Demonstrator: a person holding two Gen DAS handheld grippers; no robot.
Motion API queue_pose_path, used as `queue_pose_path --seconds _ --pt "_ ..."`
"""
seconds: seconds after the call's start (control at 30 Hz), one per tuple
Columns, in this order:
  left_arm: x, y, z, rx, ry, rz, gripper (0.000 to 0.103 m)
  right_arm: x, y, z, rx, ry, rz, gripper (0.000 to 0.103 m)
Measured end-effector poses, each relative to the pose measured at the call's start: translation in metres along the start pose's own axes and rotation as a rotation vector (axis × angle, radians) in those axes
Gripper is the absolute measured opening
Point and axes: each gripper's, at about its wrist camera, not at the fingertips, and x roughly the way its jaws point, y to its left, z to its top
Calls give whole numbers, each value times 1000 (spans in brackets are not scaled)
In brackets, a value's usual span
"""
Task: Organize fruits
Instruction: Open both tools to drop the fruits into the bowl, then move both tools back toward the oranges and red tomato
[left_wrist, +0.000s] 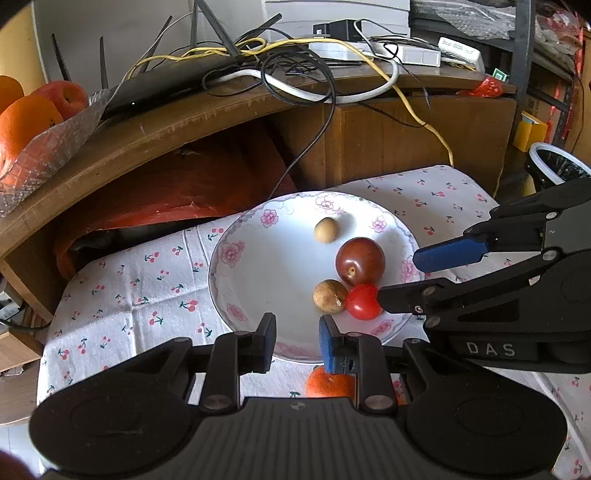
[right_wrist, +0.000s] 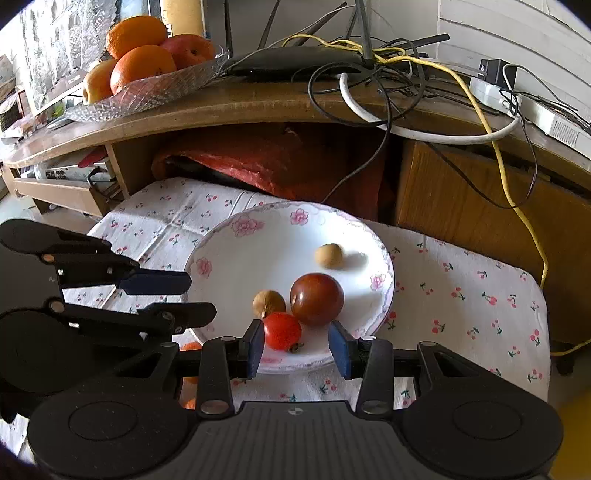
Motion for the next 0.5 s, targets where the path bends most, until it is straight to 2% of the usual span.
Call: queue_pose_path --seconds 0.5 --pt "-17 3 -11 1 -2 -22 36 -15 13 -13 -5 21 33 36"
